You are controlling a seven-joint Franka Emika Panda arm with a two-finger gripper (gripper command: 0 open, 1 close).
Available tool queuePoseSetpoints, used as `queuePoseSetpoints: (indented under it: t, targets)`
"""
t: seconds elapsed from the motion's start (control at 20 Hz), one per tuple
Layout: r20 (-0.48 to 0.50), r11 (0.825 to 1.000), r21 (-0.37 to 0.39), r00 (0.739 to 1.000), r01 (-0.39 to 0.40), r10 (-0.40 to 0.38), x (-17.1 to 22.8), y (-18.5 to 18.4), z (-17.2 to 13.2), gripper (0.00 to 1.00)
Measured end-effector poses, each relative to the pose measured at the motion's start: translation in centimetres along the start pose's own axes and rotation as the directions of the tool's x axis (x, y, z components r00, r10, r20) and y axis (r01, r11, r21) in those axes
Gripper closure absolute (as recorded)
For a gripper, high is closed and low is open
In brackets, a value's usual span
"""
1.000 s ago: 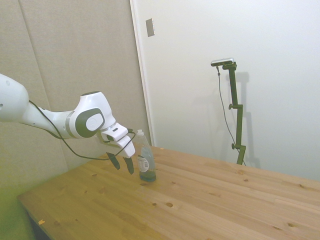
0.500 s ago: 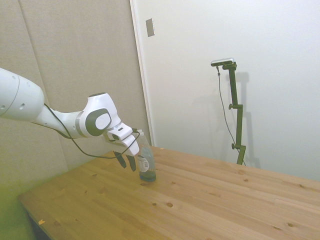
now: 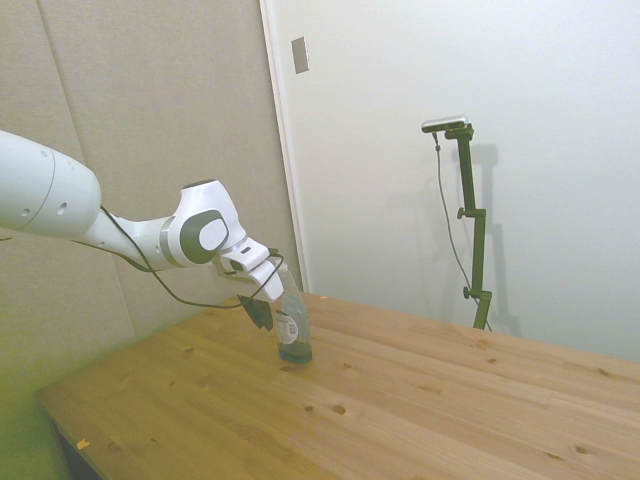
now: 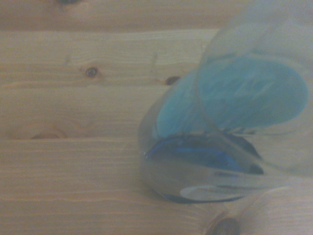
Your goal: Knock down the dish soap
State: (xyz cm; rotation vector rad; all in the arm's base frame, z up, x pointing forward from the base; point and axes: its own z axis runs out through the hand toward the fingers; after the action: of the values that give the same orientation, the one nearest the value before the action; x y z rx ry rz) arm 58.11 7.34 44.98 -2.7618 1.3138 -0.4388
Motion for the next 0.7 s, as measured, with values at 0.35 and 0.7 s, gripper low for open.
queuePoseSetpoints:
  t: [0.35, 0.7]
  targets:
    - [-0.055, 1.0, -0.011, 0.998, -0.02, 0.019, 2.3, -1.5, 0.2, 1.0]
    - [-0.105, 0.998, 0.013, 0.993, -0.055, 0.056, 5.6, -4.9, 1.4, 1.0]
